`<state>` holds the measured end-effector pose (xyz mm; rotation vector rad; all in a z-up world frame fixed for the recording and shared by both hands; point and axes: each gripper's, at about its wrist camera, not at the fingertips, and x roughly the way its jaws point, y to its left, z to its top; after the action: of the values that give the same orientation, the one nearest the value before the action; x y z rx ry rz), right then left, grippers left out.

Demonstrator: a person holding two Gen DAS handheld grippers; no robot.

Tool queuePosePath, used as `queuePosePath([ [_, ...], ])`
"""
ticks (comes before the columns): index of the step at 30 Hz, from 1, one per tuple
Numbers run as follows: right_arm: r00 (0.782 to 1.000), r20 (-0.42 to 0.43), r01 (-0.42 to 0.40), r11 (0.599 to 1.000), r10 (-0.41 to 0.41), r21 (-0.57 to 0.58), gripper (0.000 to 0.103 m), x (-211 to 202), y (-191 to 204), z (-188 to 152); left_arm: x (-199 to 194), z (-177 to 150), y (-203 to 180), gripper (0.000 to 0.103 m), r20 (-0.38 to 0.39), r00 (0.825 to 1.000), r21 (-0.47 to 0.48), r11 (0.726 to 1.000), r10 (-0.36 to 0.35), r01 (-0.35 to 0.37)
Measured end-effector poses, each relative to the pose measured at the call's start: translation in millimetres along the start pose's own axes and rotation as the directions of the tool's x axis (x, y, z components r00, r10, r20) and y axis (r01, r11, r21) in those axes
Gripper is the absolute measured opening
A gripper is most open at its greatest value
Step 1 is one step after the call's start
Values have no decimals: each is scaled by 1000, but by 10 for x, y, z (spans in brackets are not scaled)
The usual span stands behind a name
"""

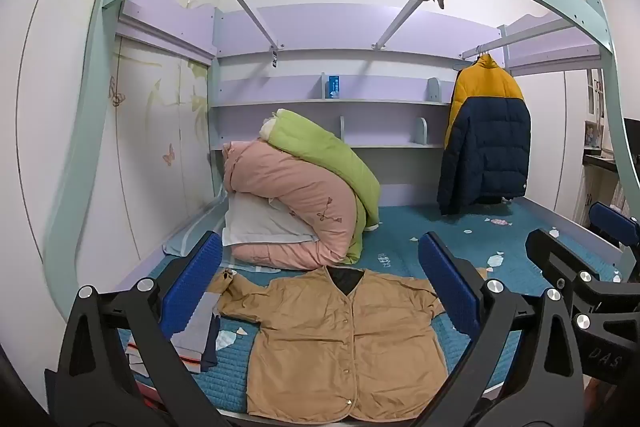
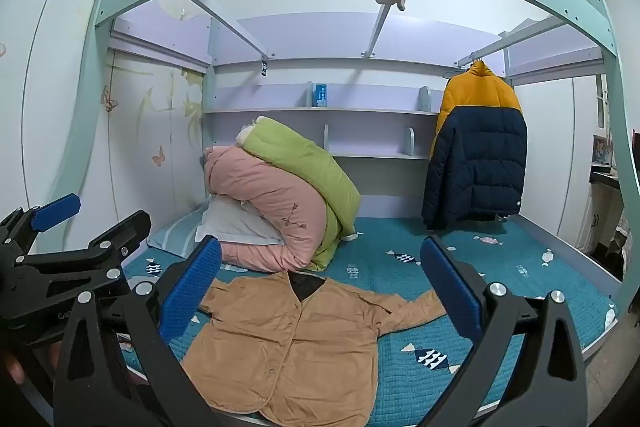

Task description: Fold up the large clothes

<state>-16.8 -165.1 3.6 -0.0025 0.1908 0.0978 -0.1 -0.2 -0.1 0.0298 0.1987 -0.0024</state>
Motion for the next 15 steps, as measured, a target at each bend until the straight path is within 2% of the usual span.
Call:
queuePosePath([
  [15,1000,6,-2,1000,2,1,96,-2,2,4,-54,-5,-21,98,9,1000,8,1000,10,-10],
])
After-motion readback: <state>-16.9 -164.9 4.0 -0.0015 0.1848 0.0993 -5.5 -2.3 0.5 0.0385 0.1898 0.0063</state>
